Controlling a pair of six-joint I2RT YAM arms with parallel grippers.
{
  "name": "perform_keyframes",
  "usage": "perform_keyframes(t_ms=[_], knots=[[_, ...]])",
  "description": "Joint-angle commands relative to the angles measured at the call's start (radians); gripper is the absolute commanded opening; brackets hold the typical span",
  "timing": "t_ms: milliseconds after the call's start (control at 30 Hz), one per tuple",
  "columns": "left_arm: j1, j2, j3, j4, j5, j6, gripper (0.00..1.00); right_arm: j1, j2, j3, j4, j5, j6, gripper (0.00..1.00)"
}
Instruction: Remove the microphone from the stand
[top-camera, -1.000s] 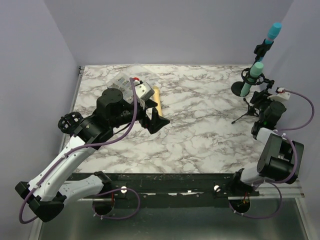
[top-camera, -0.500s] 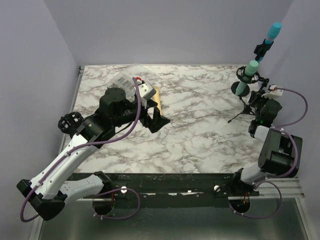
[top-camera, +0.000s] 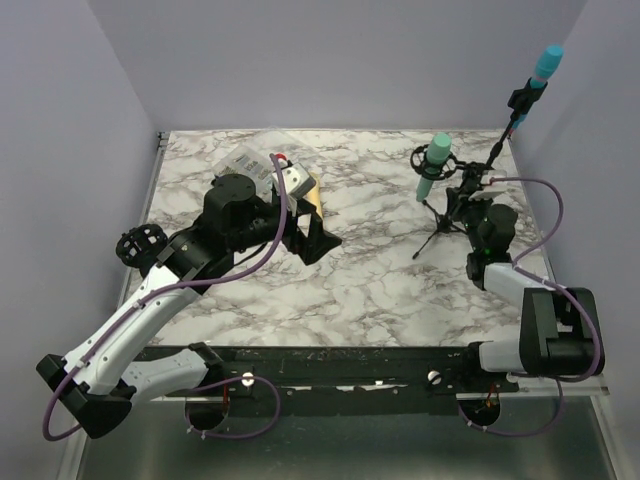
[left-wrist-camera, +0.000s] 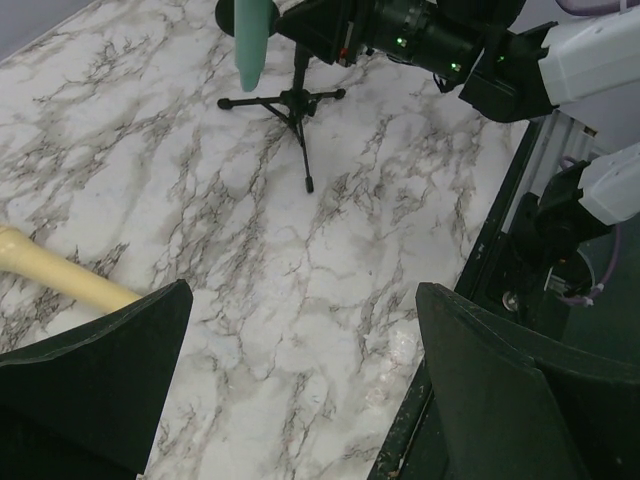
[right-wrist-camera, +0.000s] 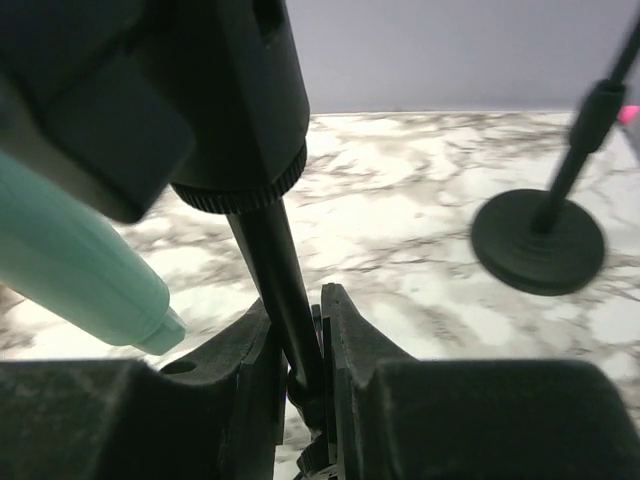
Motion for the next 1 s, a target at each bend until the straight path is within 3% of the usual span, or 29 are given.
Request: perform_keyframes(t_ms=[0, 433, 700, 967], knots=[[-0.003, 0.003, -0.009, 0.015, -0.010, 0.004, 0.99, 0.106, -0.067, -0.052, -0.021, 0.011, 0.029, 0.01], [-0.004, 0.088, 0.026, 0.039, -0.034, -0.071, 0.99, 0.175, -0.156, -0.089, -0.174, -0.031, 0.125, 0.01], [-0.025, 0.209, 0.174, 0.123, -0.068, -0.236, 0.96, 0.190, -0.207, -0.131, -0.230, 0.024, 0.161, 0.01], [-0.117, 0.464, 0.449, 0.136, -0.183, -0.149, 0.94, 0.189, -0.219, -0.179, -0.169, 0.039, 0.177, 0.01]])
